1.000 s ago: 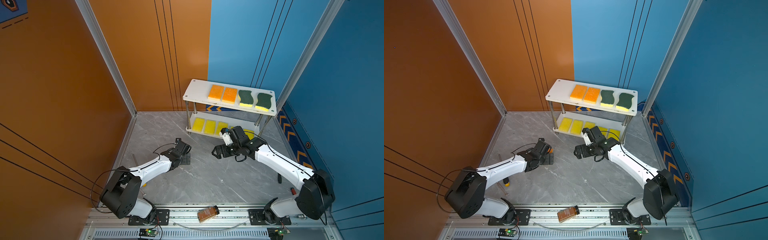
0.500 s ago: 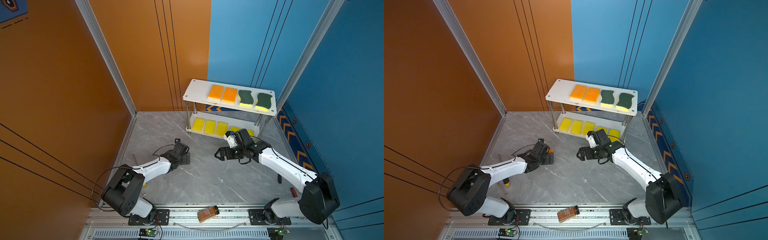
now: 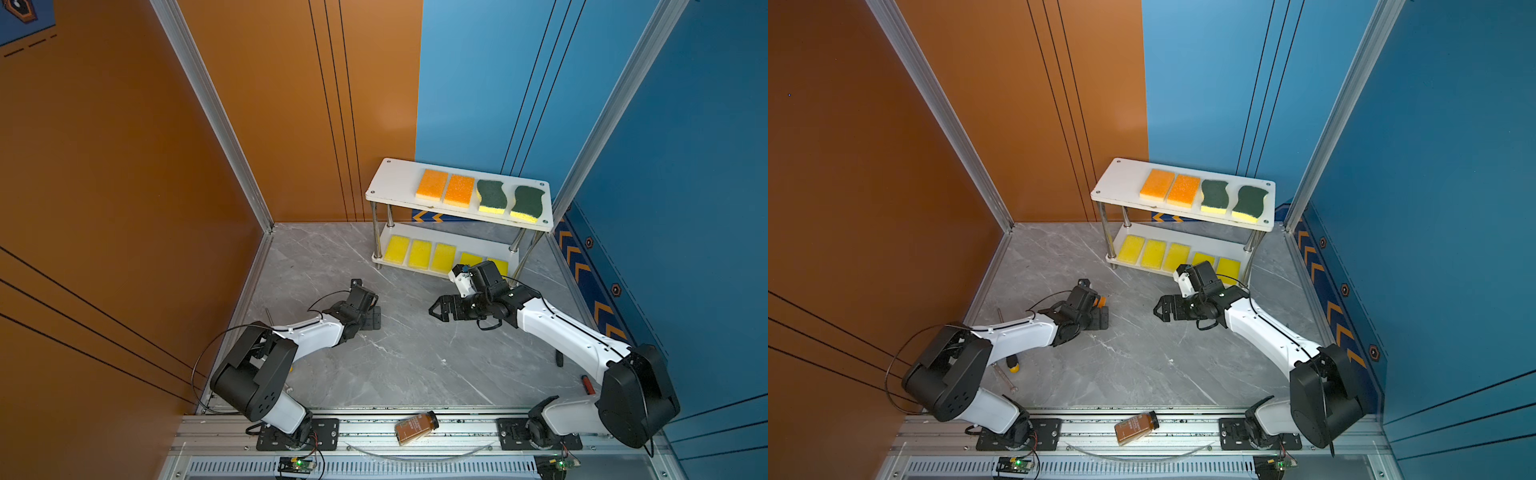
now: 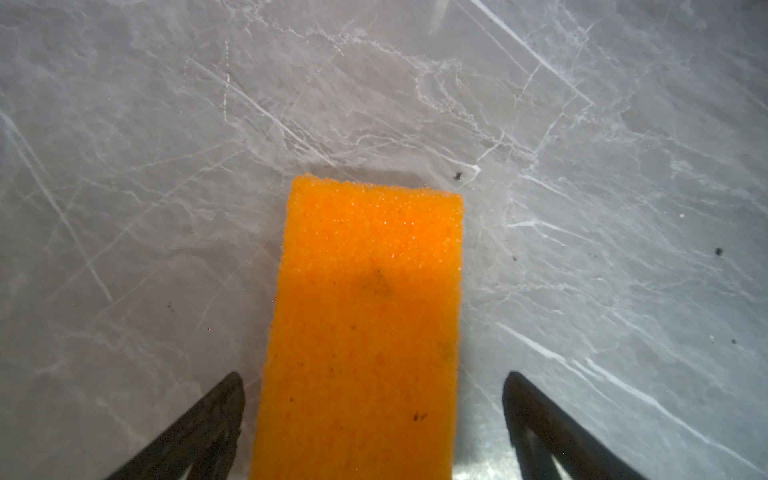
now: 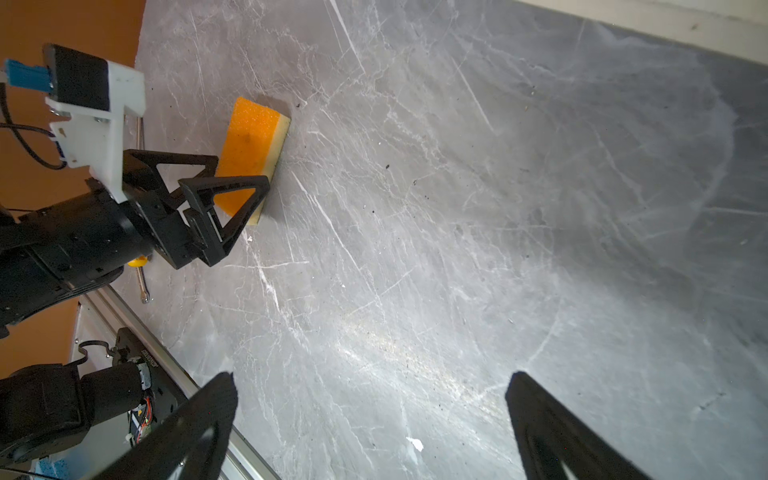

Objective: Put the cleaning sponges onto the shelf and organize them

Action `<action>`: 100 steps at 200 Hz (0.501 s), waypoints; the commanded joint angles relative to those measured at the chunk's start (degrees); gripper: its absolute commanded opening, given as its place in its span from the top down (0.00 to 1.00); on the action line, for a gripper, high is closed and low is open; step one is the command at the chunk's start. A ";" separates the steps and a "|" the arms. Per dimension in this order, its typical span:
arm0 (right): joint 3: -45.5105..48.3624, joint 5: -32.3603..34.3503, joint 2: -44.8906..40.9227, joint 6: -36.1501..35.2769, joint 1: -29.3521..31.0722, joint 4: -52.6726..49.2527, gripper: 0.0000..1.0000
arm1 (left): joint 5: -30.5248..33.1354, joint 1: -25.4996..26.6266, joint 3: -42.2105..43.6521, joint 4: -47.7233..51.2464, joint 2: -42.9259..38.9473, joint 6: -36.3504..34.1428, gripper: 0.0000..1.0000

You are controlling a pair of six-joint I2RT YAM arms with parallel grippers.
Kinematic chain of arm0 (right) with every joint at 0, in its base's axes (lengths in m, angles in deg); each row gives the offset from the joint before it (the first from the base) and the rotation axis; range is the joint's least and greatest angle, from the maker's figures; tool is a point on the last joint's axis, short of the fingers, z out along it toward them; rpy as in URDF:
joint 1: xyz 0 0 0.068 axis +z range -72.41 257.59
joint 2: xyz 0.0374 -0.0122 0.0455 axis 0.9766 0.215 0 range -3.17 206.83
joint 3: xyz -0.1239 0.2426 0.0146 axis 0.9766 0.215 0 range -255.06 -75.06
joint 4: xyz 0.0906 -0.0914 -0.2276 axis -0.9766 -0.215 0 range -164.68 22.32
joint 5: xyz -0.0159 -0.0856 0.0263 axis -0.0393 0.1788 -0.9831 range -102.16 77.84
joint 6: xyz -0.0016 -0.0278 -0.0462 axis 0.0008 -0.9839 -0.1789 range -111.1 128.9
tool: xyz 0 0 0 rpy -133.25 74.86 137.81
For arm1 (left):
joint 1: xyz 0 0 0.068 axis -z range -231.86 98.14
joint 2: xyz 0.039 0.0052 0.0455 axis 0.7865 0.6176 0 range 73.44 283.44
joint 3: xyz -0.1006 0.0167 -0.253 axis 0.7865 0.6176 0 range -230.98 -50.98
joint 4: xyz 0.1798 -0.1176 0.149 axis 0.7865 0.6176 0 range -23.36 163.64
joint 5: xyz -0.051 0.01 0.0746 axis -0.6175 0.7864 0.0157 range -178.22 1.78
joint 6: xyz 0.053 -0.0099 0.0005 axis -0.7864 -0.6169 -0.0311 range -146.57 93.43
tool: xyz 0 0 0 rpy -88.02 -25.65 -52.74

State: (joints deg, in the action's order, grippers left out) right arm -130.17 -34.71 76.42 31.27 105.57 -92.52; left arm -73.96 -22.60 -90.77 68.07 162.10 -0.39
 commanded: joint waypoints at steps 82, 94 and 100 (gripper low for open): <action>2.04 -1.71 -1.11 1.36 -1.62 2.07 0.00 | -2.36 -0.34 2.75 -0.74 1.06 1.98 0.03; 2.04 -1.95 -0.93 1.45 -1.71 2.29 0.00 | -1.99 -0.25 3.27 -0.72 0.57 2.34 0.03; 2.10 -1.98 -0.93 1.45 -1.71 2.34 0.00 | -1.89 -0.25 3.55 -0.72 0.38 2.43 0.03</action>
State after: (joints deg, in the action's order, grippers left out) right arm -128.95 -35.41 76.42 31.93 104.24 -91.82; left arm -75.40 -22.65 -89.50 65.52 163.17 0.33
